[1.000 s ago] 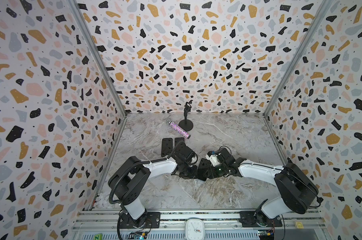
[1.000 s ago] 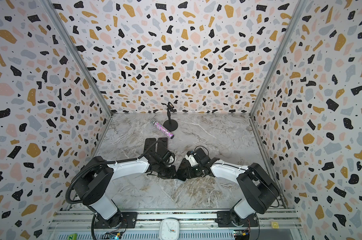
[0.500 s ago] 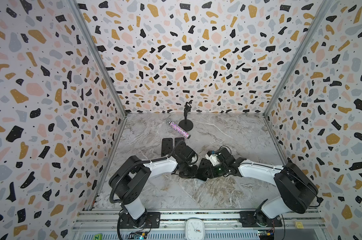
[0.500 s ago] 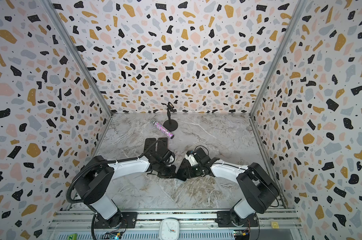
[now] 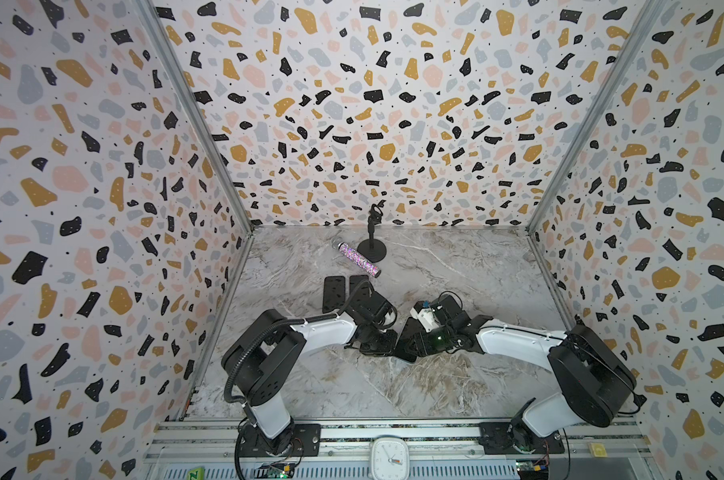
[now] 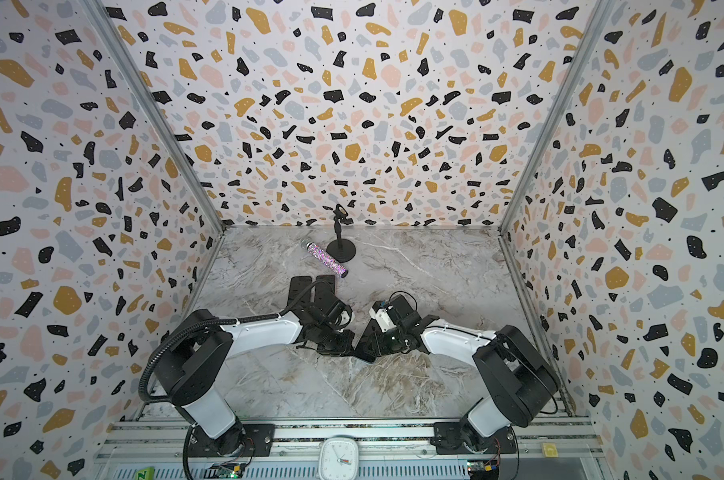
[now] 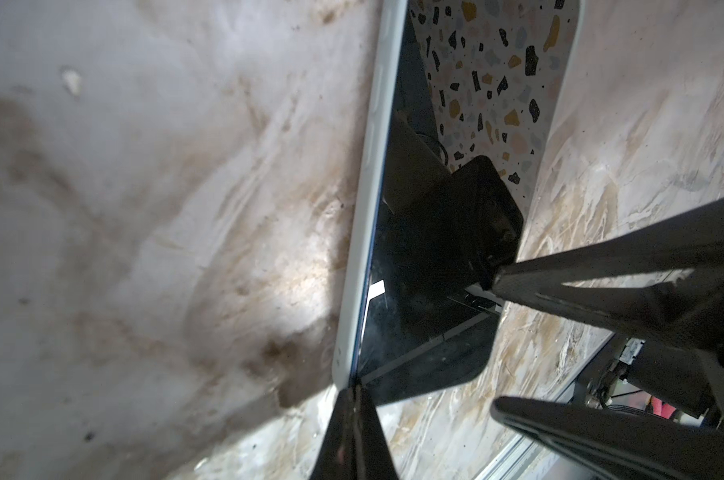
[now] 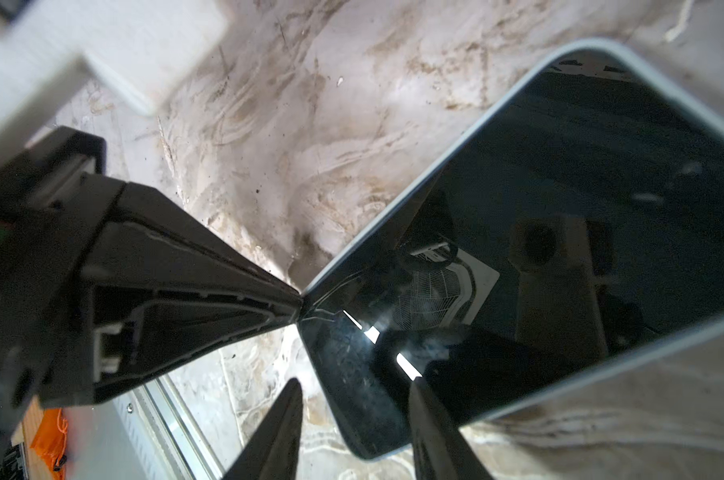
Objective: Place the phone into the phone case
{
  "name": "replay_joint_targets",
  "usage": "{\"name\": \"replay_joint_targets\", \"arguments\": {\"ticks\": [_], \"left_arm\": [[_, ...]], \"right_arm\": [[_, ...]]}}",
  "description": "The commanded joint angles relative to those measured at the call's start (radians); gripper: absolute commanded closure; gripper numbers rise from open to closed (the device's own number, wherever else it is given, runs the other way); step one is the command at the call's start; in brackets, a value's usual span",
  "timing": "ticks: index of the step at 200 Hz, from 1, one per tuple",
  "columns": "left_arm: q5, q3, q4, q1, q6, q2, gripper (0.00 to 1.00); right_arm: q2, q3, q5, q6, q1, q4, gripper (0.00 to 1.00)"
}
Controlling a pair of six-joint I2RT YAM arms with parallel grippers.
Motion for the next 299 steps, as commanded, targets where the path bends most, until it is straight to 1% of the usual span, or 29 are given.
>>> {"name": "replay_joint_targets", "arguments": {"ticks": [1,47,67,85,106,151,191,209,299], "left_arm": [[-0.029,-0.031,0.010,-0.013,0.012,0.043,0.96],[-0.042,-0.017,-0.013,-0.013,0.019,0.019,0.96],[-0.056,0.001,-0.027,-0.013,0.019,-0.025,0.90],[-0.055,0.014,-0.022,-0.013,0.014,-0.049,0.82],[-0.050,0.021,0.005,-0.012,0.004,-0.052,0.79],[-0.006,0.009,0.090,-0.007,-0.019,-0.016,0.71],[0.018,-0.013,0.125,-0.006,-0.023,-0.001,0.70],[0.007,-0.021,0.117,-0.002,-0.023,0.004,0.70],[0.031,-0.081,0.176,0.009,-0.047,0.015,0.70]], "right_arm": [[-0.029,-0.010,0.008,0.001,-0.024,-0.012,0.56],[-0.120,-0.018,0.034,0.011,-0.054,-0.061,0.56],[-0.148,-0.043,0.052,0.040,-0.061,-0.082,0.56],[-0.169,-0.074,0.032,0.060,-0.072,-0.085,0.60],[-0.193,-0.105,0.005,0.083,-0.071,-0.077,0.65],[-0.197,-0.172,-0.052,0.134,-0.065,-0.007,0.65],[-0.163,-0.183,-0.103,0.161,-0.055,0.065,0.65],[-0.143,-0.188,-0.115,0.167,-0.054,0.087,0.65],[-0.069,-0.199,-0.141,0.180,-0.042,0.149,0.65]]}}
